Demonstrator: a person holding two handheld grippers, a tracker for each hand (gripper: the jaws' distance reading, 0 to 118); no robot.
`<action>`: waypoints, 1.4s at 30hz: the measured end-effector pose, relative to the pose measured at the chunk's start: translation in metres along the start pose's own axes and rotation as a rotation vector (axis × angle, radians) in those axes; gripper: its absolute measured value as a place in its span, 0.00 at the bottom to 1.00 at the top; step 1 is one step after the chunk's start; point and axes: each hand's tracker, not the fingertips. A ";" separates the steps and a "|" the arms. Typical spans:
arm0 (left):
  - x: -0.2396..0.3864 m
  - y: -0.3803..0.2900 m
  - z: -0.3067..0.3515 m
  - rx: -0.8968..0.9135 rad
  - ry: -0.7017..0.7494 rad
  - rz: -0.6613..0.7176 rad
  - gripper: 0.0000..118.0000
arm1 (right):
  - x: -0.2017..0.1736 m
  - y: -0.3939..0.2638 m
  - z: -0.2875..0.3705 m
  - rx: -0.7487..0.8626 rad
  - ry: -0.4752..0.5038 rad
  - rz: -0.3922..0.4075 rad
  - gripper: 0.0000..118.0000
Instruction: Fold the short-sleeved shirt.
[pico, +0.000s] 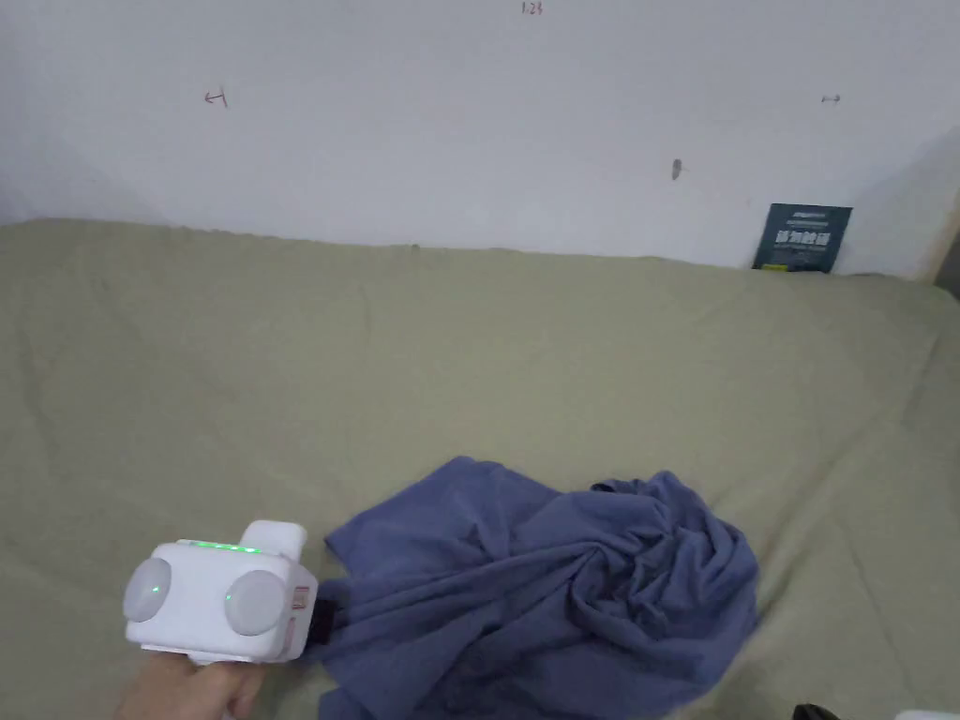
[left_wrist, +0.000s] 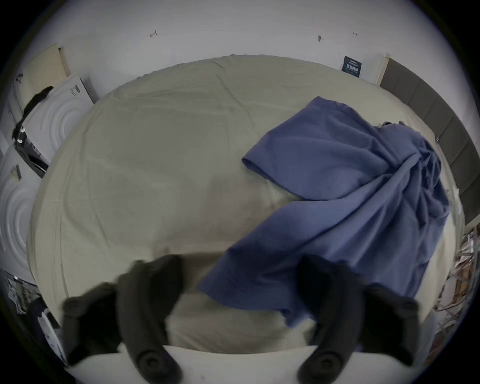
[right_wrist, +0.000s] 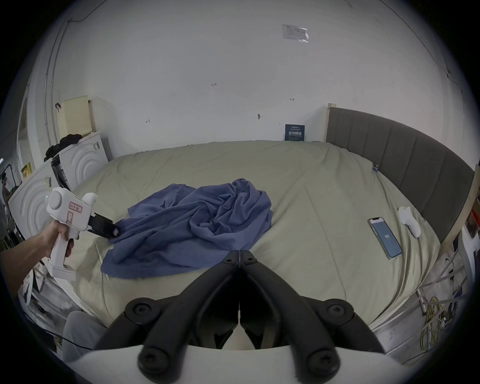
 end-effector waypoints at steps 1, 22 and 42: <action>-0.001 0.001 0.005 0.041 -0.046 0.009 0.00 | 0.003 0.000 0.000 -0.004 0.000 -0.005 0.00; -0.010 0.005 0.005 0.008 -0.082 0.026 0.00 | 0.115 0.124 -0.261 -0.421 0.019 -0.015 0.98; -0.017 0.015 0.058 0.070 -0.076 0.104 0.00 | 0.105 0.150 -0.203 -0.306 0.025 0.012 0.01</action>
